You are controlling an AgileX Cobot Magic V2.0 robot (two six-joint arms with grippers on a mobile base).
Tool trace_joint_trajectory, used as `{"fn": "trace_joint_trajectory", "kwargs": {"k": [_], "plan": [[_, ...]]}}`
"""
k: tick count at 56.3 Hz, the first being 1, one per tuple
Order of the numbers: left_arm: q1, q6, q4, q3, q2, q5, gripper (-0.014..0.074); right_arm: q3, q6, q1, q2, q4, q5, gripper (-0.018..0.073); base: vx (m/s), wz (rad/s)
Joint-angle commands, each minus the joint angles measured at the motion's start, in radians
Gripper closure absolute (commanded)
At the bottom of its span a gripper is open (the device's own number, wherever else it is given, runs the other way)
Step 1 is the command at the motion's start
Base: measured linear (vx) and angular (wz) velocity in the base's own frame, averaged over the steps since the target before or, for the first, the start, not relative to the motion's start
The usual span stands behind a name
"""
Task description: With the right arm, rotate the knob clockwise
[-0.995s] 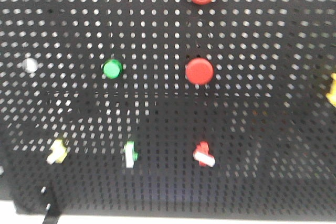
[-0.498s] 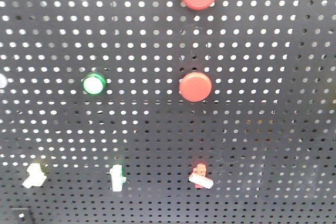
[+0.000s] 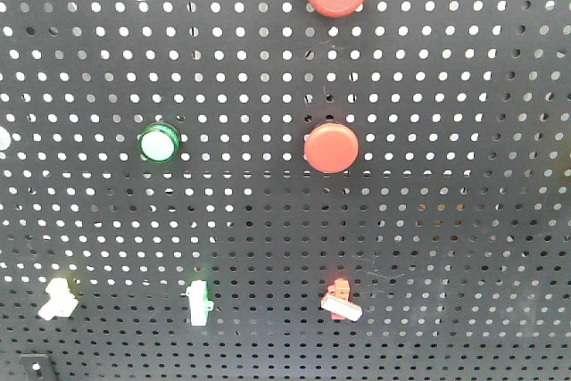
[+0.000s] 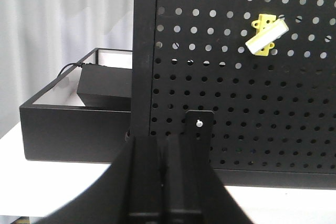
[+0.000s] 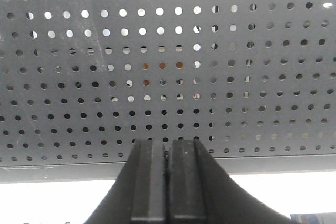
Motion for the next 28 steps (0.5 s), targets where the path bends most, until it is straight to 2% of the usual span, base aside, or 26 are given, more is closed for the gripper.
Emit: {"fn": "trace_joint_trajectory", "kwargs": {"k": [1,5,9,17,22,28], "plan": [[0.002,-0.010,-0.008,0.013,0.000,-0.082,0.0603,0.004,-0.012,-0.006,-0.010,-0.008,-0.136,0.0568,0.00,0.00],[0.002,-0.010,-0.008,0.013,0.000,-0.082,0.0603,-0.011,-0.007,-0.006,-0.010,-0.008,-0.240,0.0568,0.00,0.00],[0.002,-0.010,-0.008,0.013,0.000,-0.082,0.0603,-0.064,-0.007,-0.006,-0.010,-0.008,-0.262,0.0568,0.00,0.00],[0.002,-0.010,-0.008,0.013,0.000,-0.082,0.0603,-0.317,-0.038,-0.006,0.067,-0.023,-0.131,0.0568,0.00,0.00],[0.002,-0.010,-0.008,0.013,0.000,-0.082,0.0603,-0.548,-0.103,-0.006,0.209,-0.062,-0.069,0.0568,0.00,0.00],[0.002,-0.010,-0.008,0.013,0.000,-0.082,0.0603,-0.829,-0.119,-0.006,0.420,-0.073,-0.003,0.0568,0.00,0.00]]}}
